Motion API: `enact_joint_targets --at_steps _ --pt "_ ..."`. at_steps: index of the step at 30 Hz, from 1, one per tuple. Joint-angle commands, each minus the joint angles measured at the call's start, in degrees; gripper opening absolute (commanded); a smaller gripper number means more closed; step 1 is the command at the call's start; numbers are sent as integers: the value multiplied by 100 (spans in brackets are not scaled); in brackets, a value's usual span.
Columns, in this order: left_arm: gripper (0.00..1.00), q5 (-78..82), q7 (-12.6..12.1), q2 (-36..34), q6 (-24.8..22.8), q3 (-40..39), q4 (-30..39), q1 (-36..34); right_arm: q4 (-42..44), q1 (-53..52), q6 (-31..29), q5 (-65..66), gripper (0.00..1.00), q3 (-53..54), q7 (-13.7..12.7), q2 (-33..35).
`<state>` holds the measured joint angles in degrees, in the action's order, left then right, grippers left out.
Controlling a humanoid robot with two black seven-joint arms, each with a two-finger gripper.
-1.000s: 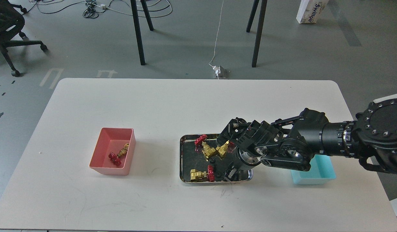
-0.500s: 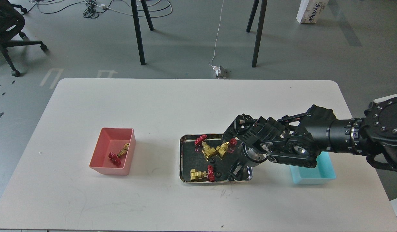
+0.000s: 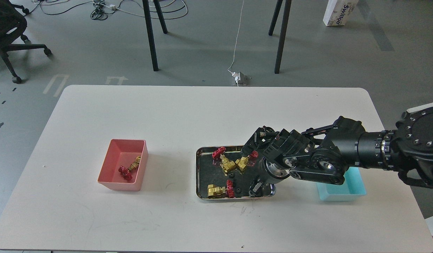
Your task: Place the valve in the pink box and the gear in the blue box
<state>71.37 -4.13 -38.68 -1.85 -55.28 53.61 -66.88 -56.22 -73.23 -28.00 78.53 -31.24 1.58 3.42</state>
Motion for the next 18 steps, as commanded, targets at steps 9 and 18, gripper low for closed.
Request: enact_joint_targets --at_steps 9,18 --pt "93 9 0 -8 -9 9 1 25 -1196 -1000 0 -646 4 742 -27 2115" --pt "93 0 44 -8 0 0 1 43 -2279 -351 0 -242 5 724 -27 4579"
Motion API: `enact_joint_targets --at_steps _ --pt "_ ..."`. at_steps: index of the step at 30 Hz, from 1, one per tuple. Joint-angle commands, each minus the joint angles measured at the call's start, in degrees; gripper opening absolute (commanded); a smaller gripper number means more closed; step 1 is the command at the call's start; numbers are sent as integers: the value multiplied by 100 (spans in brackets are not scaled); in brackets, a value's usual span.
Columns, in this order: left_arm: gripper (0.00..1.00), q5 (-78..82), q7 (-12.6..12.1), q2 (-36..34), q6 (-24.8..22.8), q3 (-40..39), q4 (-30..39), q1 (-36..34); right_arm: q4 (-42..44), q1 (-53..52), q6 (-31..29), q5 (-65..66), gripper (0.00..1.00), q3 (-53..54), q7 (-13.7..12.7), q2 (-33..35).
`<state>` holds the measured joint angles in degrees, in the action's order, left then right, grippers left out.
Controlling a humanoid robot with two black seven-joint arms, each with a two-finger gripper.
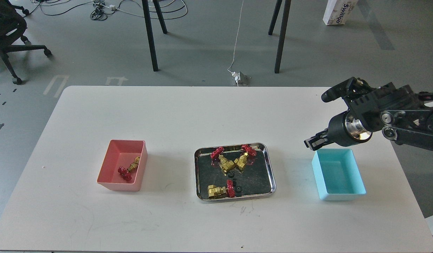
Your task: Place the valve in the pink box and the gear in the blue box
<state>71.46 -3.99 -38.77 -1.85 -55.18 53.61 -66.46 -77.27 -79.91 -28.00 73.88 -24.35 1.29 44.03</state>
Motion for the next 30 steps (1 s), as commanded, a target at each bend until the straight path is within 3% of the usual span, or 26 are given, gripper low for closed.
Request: enact_joint_targets --at_steps 1,4,6,9,10,18,22,24,27,30 --pt "93 -18 30 1 0 -10 0 2 -174 396 0 293 5 44 3 597" --pt "93 -70 39 1 0 -10 -35 2 -148 555 0 320 8 123 3 668" --pt "93 -88 39 -8 -8 -10 -35 -16 -139 573 0 320 18 193 3 660" --pt "93 -88 39 -8 0 -10 -35 -25 -95 608 0 312 66 290 3 616" --pt "93 -88 39 -8 0 -10 -35 -25 -69 643 0 303 69 316 3 590" --pt "93 -88 30 -17 -8 -1 -35 -16 -7 713 0 171 78 605 3 449" --pt "93 -97 -5 9 -70 -1 -35 -33 299 722 0 -1054 80 2009 3 466" --pt "93 -97 -31 45 -87 -1 -35 -25 659 757 319 -2302 81 2782 -6 414" --pt "93 -88 -84 97 -105 8 -35 2 1116 766 1346 -4025 90 3882 -15 134" --pt "93 -80 -128 246 -105 217 -18 -7 1984 705 2269 -4881 90 4446 -137 -209"
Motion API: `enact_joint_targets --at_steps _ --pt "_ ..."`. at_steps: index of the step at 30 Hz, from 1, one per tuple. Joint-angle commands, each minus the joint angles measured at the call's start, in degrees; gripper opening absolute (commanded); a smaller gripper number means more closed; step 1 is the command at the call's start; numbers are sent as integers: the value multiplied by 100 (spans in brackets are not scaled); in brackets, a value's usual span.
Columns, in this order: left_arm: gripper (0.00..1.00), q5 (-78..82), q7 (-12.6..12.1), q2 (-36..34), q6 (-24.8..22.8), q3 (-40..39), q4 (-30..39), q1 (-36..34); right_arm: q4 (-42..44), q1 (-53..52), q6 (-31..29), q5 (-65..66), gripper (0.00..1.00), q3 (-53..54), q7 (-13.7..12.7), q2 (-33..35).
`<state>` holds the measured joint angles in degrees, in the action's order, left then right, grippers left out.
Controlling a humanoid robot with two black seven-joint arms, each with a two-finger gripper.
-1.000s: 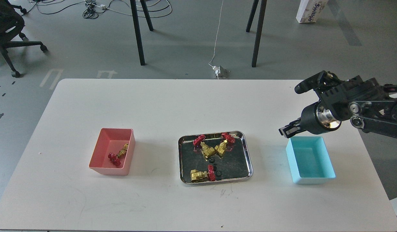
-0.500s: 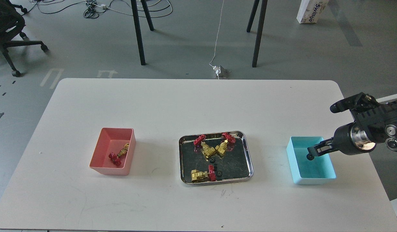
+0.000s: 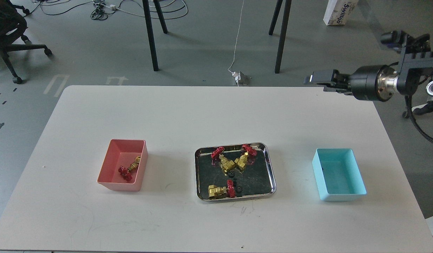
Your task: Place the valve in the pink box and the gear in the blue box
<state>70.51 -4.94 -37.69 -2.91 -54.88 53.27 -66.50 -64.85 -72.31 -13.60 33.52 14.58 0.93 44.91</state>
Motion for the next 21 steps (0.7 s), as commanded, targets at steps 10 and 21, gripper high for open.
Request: enact_joint_targets --at_steps 10,21 --pt "93 15 -33 403 36 672 96 15 2802 -398 2827 -953 93 722 -700 -1590" --pt "94 6 -33 368 10 672 96 15 2705 -485 2802 -953 99 766 -674 -1749"
